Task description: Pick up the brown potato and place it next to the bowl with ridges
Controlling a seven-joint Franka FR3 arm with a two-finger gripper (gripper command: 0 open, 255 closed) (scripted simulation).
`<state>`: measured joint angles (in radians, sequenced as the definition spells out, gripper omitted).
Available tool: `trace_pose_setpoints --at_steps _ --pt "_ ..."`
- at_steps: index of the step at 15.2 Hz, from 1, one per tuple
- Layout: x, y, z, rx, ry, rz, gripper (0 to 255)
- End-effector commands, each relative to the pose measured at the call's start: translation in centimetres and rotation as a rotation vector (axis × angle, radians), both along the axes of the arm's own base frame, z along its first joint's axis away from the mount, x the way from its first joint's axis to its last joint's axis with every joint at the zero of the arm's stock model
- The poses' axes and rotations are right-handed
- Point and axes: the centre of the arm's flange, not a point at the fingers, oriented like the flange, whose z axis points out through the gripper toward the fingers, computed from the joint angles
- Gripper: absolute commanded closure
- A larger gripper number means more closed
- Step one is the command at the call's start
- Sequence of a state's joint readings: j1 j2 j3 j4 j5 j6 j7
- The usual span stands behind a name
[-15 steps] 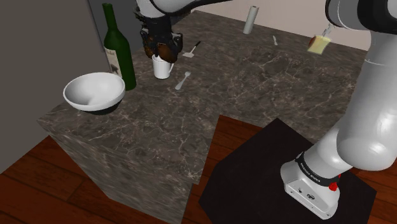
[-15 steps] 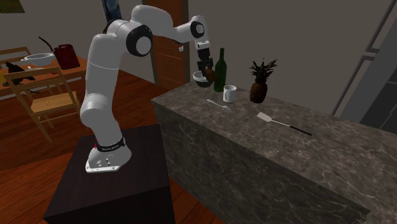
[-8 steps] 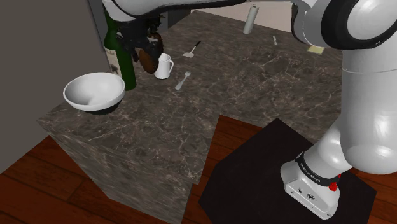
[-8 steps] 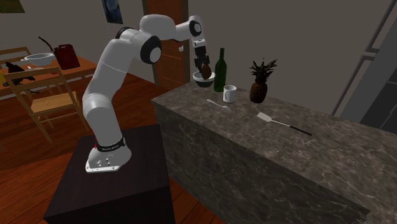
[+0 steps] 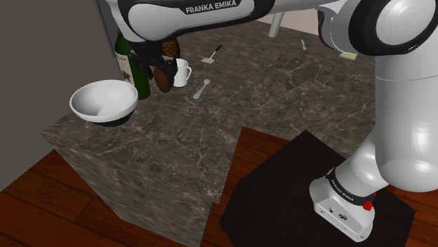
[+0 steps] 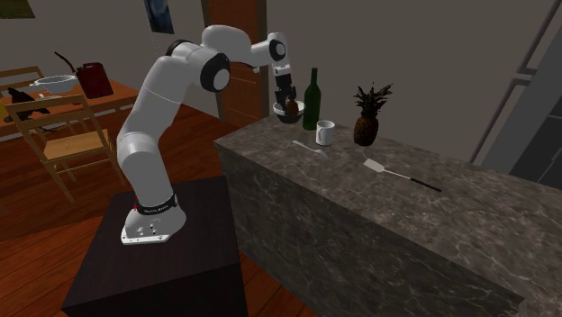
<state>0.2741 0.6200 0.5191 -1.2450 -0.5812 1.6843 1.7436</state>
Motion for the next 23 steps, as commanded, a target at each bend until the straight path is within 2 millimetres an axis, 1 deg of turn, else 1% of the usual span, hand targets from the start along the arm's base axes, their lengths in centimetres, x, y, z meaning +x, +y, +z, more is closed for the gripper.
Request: trace_pose_setpoints --at_steps 1,20,23 --pt "0.0 0.0 -1.0 0.000 0.000 0.000 255" --pt "0.0 0.0 -11.2 0.000 0.000 0.000 255" --pt "0.0 0.0 -11.2 0.000 0.000 0.000 255"
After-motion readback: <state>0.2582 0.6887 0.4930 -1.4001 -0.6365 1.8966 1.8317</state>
